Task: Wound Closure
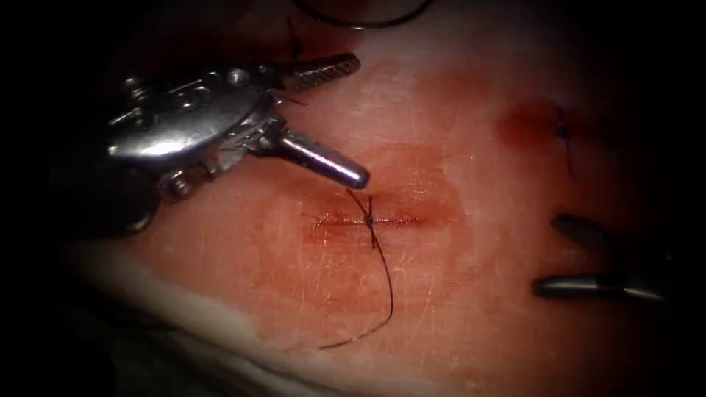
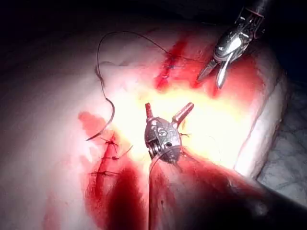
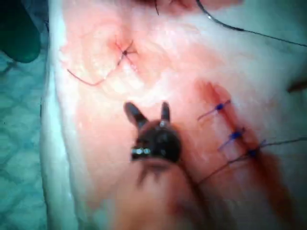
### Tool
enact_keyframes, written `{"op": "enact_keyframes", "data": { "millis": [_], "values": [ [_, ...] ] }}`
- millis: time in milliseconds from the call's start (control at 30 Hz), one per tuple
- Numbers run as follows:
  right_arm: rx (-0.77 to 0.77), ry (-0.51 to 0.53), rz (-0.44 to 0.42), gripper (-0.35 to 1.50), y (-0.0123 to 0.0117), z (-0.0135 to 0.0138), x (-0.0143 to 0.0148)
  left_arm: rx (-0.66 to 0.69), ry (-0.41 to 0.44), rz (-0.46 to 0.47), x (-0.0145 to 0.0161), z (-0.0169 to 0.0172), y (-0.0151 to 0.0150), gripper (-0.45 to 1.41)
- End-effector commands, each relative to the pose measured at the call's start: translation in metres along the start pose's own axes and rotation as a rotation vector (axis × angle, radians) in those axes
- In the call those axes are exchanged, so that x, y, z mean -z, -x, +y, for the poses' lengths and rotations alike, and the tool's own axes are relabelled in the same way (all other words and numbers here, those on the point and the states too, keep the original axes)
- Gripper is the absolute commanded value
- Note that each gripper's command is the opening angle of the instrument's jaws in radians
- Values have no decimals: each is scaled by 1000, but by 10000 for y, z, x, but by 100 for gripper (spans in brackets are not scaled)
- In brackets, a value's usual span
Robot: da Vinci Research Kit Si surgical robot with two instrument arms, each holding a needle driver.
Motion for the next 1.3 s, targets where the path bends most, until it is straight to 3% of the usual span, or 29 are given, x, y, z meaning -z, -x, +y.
{"op": "enact_keyframes", "data": {
  "millis": [33, 167, 267, 333, 467, 767, 1033, 1300],
  "values": [
    [-2, -19, -1, 138, 3, -11, -11, -21, 13, -12, -6, 5, 15, 89],
    [-9, -21, -1, 138, 0, -17, -14, -17, 19, -69, -11, 29, 50, 89],
    [1, -20, -1, 138, -2, -18, -15, 28, 16, -115, -19, 55, 79, 74],
    [0, -20, -1, 138, -3, -19, -16, 40, 3, -137, -25, 69, 91, 64],
    [11, -16, 0, 136, -4, -23, -20, 23, -52, -164, -36, 88, 108, 63],
    [45, -11, 2, 135, -12, -34, -25, 14, -172, -261, -42, 93, 127, 41],
    [55, -9, 2, 135, -14, -36, -27, -56, -250, -357, -68, 100, 153, 41],
    [55, -6, 2, 135, -14, -38, -30, -96, -299, -424, -72, 97, 162, 42]
  ]
}}
